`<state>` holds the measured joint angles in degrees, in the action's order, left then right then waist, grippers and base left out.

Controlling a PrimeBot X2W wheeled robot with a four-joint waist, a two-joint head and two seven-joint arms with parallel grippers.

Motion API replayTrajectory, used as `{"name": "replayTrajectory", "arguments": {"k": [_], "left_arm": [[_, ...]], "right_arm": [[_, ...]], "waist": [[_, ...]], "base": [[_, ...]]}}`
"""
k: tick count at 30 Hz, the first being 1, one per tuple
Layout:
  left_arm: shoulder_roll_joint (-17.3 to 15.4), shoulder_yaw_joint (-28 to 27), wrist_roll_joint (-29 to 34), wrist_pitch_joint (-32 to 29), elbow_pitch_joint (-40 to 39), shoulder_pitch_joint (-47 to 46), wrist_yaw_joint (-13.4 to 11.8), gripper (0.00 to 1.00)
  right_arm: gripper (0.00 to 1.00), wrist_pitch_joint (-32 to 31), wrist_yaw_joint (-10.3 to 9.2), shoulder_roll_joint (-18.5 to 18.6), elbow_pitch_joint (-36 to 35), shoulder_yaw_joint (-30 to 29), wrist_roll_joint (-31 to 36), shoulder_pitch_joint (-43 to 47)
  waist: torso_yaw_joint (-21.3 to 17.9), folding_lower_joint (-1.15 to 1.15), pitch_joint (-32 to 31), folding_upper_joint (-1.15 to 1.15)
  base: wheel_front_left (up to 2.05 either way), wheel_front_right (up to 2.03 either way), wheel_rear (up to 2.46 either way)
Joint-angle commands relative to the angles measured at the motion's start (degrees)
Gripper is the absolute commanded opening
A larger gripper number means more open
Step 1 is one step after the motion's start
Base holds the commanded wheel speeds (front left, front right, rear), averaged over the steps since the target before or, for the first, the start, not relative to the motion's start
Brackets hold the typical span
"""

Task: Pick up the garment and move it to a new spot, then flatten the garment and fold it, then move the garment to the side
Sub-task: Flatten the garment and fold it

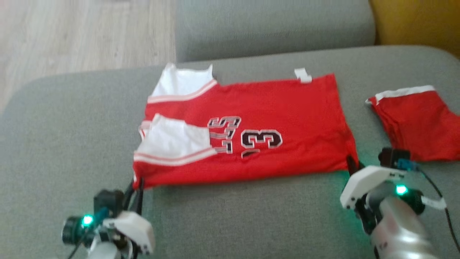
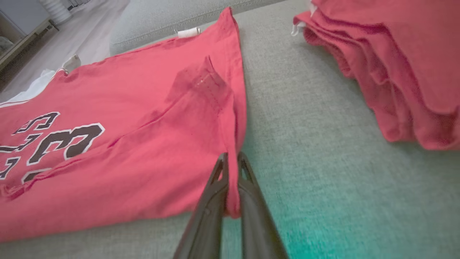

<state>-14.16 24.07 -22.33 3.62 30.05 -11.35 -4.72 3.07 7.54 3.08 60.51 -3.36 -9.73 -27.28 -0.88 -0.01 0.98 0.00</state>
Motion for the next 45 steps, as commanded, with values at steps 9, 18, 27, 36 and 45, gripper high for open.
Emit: {"name": "replayTrajectory", "arguments": {"k": [9, 18, 27, 36, 45], "left_arm": [[-3.07, -1.32, -0.73, -3.92, -10.88, 6.52, -3.24, 0.00], [-2.24, -0.77, -0.28, -4.04, -14.73, 7.87, -5.68, 1.00], [-0.08, -4.07, -0.44, 7.19, -15.60, 5.00, -7.57, 1.00], [1.25, -6.84, -0.33, 11.26, -19.64, 1.12, -4.24, 1.00], [-7.45, -6.36, 2.41, 1.88, -12.40, -19.49, 2.87, 1.00]], "right_arm": [[0.00, -3.96, -0.05, -0.20, -14.25, 1.45, -2.18, 9.19], [1.00, -4.42, -0.05, -0.20, -30.49, 0.89, -4.37, 16.52], [1.00, 5.13, -0.05, -0.20, -39.75, 2.10, -9.03, 19.93], [1.00, 9.71, -0.05, -0.20, -43.89, 6.46, -11.32, 19.00], [1.00, 10.68, -0.05, -0.20, -46.92, 8.81, -12.83, 13.66]], "waist": [[-0.69, 0.01, -2.72, 0.00], [-0.72, 0.01, -1.89, 0.00], [-1.45, 0.01, -1.07, 0.00], [-3.45, 0.01, 2.09, 0.00], [-7.82, 0.01, 10.53, 0.00]], "base": [[0.00, 0.00, 0.00], [0.00, 0.00, 0.00], [0.00, 0.00, 0.00], [0.00, 0.00, 0.00], [0.00, 0.00, 0.00]]}}
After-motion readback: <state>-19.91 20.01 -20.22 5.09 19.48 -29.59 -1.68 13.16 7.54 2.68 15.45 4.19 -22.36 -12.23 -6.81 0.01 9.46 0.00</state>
